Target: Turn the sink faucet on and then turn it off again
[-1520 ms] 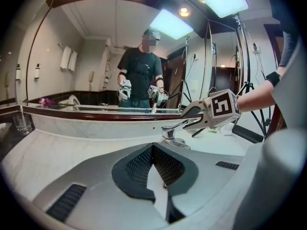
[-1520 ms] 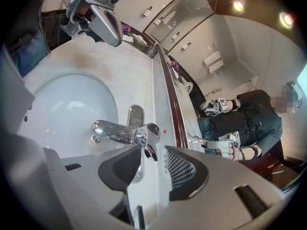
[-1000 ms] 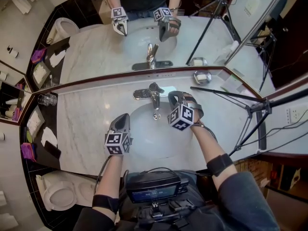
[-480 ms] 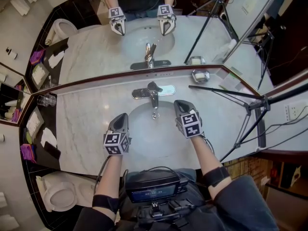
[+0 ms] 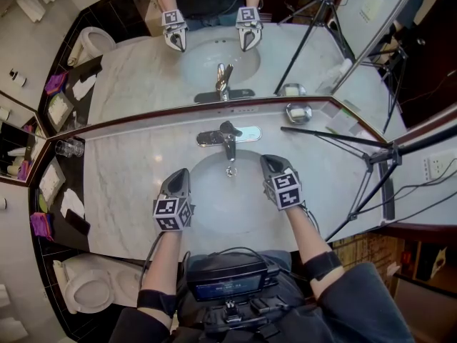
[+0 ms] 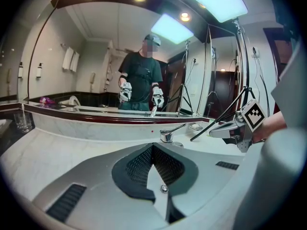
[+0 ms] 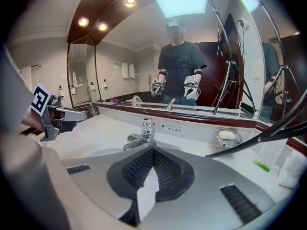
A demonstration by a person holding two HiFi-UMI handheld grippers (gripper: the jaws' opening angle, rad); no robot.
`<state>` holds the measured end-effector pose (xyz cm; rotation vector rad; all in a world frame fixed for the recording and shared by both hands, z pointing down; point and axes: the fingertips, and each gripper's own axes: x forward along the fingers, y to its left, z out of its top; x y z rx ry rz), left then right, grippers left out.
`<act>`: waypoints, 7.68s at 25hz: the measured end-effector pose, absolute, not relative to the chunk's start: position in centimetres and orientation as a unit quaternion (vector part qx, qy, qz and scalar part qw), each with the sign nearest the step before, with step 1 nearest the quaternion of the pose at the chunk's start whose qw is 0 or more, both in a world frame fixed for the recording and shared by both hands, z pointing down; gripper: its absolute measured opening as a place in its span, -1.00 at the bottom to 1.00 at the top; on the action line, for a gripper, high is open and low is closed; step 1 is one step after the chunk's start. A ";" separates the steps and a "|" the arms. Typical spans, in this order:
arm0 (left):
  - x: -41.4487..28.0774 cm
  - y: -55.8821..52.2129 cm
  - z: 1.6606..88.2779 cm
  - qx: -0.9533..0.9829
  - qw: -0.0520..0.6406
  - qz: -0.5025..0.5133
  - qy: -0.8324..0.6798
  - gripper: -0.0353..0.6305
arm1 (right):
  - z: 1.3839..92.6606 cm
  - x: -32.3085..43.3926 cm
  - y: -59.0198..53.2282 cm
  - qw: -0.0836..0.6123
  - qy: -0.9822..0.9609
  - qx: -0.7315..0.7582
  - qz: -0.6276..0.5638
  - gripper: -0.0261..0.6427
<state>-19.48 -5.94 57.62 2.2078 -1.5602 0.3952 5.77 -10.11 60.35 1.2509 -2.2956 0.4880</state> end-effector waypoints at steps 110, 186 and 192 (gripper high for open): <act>-0.8 -15.6 65.1 0.816 -0.226 0.494 -0.196 -0.66 | 65.2 7.7 -9.5 0.269 -0.819 0.461 0.213 -0.87; -4.2 -15.0 61.4 0.826 -0.211 0.447 -0.273 -0.08 | 62.1 8.3 -10.7 0.230 -0.825 0.467 0.219 -0.86; -2.6 -16.0 62.6 0.826 -0.217 0.454 -0.254 -0.08 | 62.9 9.5 -10.6 0.233 -0.817 0.476 0.228 -0.86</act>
